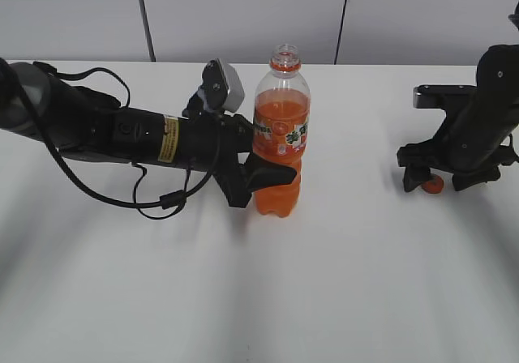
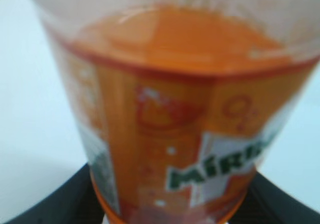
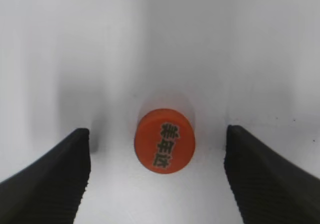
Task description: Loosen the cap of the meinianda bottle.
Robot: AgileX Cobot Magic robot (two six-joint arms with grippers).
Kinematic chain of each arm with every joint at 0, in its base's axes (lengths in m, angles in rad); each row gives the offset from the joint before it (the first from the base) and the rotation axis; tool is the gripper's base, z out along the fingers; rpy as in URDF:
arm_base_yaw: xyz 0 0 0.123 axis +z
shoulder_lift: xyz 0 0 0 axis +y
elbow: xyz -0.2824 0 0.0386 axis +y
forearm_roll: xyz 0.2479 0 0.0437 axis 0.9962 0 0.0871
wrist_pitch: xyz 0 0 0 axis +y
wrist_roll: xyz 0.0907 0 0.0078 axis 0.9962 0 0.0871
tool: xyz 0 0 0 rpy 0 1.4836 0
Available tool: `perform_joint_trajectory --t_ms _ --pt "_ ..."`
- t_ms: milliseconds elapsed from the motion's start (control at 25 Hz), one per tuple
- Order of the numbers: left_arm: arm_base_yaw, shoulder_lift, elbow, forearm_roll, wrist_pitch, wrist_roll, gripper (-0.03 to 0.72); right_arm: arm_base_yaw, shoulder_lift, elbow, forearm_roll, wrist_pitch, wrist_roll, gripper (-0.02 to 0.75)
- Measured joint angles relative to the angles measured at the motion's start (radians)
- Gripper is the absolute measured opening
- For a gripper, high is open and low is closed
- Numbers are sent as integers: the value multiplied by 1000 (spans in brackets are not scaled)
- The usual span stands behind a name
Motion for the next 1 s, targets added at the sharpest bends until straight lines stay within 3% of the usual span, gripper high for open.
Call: perform_joint_trajectory --t_ms 80,240,360,480,800,1000 --pt "0 0 0 0 0 0 425 0 -12 0 6 3 0 627" --pt "2 0 0 0 1 1 577 0 -69 0 6 4 -1 615" --pt "16 0 0 10 1 1 627 0 -118 0 6 5 -1 604" --pt "49 -3 0 72 -7 -28 629 0 -174 0 6 8 -1 595" --pt "202 -29 0 460 -128 -224 540 0 -325 1 6 12 -4 588" --pt "268 -90 0 490 -101 -310 487 0 -395 1 -75 2 -4 588"
